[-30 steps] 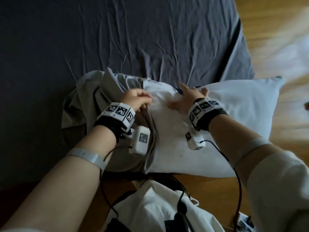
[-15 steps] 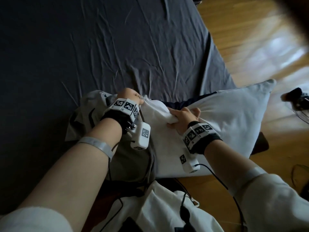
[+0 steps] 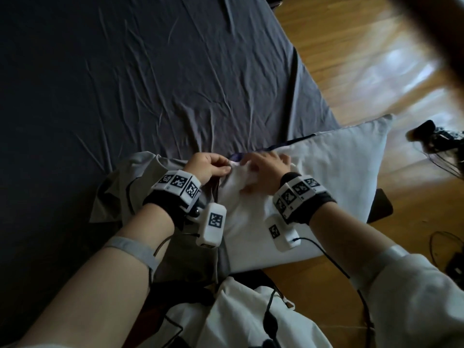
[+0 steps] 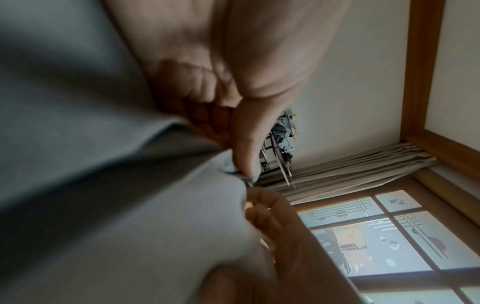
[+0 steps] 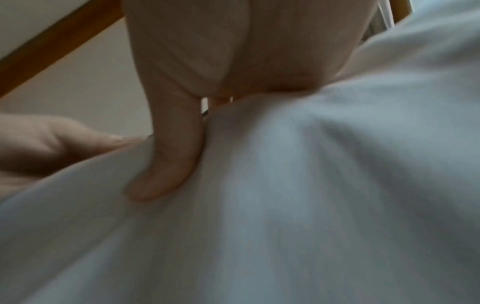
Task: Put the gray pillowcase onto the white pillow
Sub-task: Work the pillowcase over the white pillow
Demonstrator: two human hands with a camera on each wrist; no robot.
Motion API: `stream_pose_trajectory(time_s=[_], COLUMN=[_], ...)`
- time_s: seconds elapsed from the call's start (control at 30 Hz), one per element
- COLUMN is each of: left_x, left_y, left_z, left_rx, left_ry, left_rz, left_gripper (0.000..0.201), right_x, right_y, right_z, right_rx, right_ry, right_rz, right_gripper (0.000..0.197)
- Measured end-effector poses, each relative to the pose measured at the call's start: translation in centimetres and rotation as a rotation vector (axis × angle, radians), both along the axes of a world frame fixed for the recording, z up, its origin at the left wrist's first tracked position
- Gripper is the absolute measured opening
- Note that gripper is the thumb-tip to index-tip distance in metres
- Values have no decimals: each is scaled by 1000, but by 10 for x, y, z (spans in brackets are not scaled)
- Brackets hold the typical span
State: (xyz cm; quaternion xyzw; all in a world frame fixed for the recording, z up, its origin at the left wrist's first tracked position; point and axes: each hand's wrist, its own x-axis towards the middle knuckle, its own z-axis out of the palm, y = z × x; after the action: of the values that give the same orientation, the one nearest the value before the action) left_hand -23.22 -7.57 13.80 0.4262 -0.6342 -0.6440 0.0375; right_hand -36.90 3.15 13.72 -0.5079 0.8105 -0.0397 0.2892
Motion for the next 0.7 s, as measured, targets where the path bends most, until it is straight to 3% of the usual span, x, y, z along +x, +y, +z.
stream_pose_trajectory(time_s=[0.07, 0.17, 0.27, 0.33, 0.4, 0.57, 0.7], left_x=[4, 7, 11, 11, 10, -10, -19], left_y=[3, 6, 2, -6, -18, -21, -22], left_z=[0, -2, 0, 1, 0, 17, 22], left_rx=[14, 37, 63, 82, 79, 81, 173], left_ry=[6, 8, 27, 11, -27, -53, 46], left_rz=[-16, -13, 51, 154, 271, 296, 290], left_gripper=[23, 14, 17, 22, 15, 29, 17], right_x=[-10, -15, -9, -1, 6, 19, 12], right_y=[-7, -19, -23, -22, -22, -31, -46], right_z=[2, 0, -3, -2, 4, 23, 12], right_rx=[-5, 234, 328, 239, 96, -90, -74], right_ry=[16, 61, 50, 46, -3, -206, -234], right_rz=[11, 128, 127, 60, -15, -187, -200], right_gripper=[102, 129, 119, 107, 100, 105, 109])
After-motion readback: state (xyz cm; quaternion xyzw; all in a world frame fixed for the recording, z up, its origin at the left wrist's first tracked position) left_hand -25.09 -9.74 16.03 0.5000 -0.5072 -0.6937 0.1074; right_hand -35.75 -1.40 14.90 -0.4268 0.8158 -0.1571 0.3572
